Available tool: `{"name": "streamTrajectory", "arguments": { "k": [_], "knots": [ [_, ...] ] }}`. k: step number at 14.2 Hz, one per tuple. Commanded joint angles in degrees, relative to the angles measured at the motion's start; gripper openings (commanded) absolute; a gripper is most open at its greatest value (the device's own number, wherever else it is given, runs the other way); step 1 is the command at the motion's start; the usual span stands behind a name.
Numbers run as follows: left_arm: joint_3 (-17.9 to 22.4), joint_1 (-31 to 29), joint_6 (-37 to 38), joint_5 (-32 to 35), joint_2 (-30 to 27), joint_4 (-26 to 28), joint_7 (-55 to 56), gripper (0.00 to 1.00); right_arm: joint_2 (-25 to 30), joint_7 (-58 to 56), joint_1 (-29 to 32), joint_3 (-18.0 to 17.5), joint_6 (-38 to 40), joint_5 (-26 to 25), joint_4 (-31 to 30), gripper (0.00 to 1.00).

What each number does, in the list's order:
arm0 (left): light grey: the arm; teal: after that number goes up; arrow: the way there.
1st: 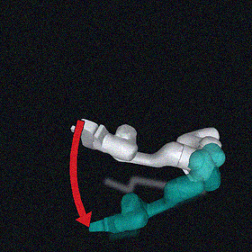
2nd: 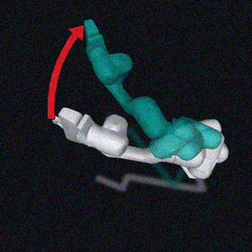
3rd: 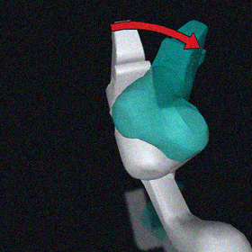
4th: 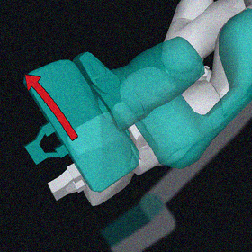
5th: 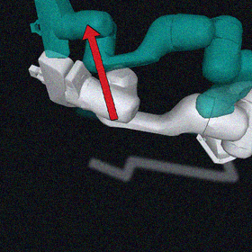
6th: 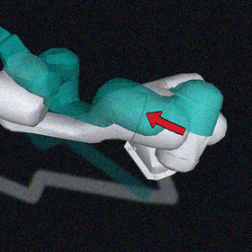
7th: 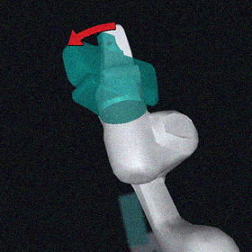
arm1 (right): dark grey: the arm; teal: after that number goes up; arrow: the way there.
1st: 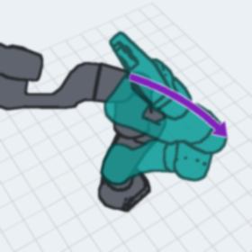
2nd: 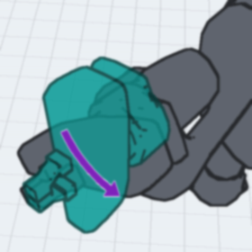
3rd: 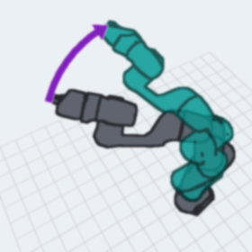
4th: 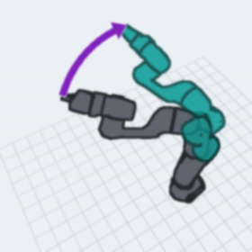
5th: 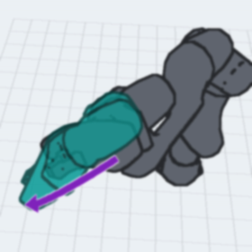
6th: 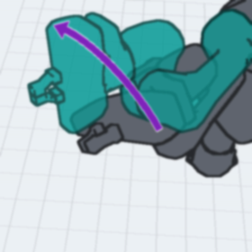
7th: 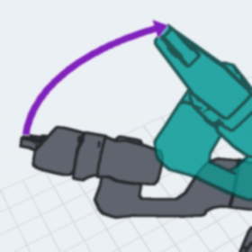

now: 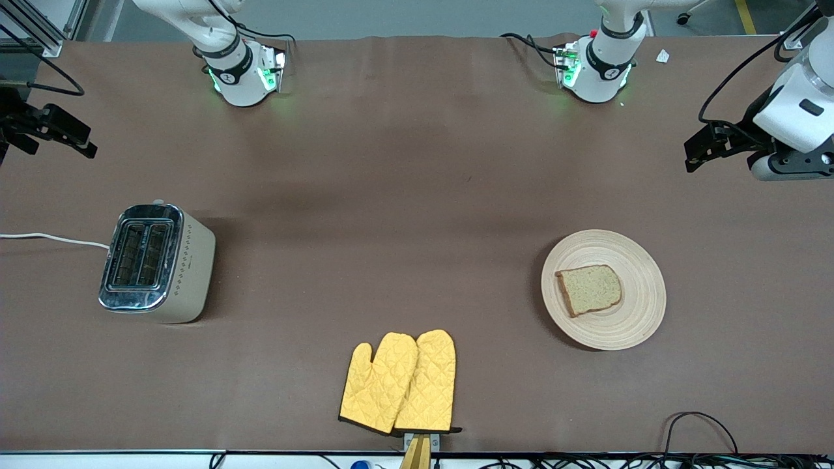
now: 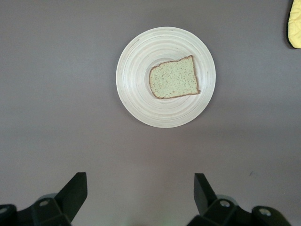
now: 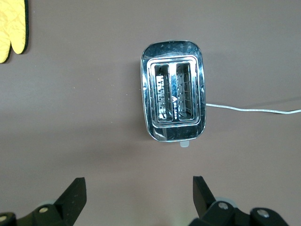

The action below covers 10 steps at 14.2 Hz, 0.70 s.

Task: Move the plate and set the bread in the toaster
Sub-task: 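Move the left gripper down toward the wooden plate's rim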

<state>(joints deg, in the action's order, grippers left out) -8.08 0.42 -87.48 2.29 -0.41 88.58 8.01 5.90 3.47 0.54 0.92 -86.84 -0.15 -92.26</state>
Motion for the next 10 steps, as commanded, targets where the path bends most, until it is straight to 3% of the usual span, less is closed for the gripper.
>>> {"name": "streamTrajectory", "arguments": {
  "k": [1,4,8,10],
  "knots": [
    [0.26,-0.24,0.38,0.25,0.76,-1.66,-0.36,1.0,0.78,-0.84,1.22,-0.57,0.0,0.94,-0.64,1.0],
    [1.14,-1.38,0.47,0.34,1.54,-2.63,-0.8,1.0,0.78,-0.84,1.22,-0.57,0.0,0.94,-0.64,1.0],
    [1.23,-4.28,0.29,0.08,8.56,-6.83,-12.64,1.0,0.69,-0.84,1.04,-0.57,0.0,0.94,-0.64,1.0],
    [1.49,-7.25,-0.76,-1.32,10.68,-6.76,-13.02,1.0,0.78,-0.84,1.04,-0.57,0.0,0.94,-0.64,1.0]
  ]
}}
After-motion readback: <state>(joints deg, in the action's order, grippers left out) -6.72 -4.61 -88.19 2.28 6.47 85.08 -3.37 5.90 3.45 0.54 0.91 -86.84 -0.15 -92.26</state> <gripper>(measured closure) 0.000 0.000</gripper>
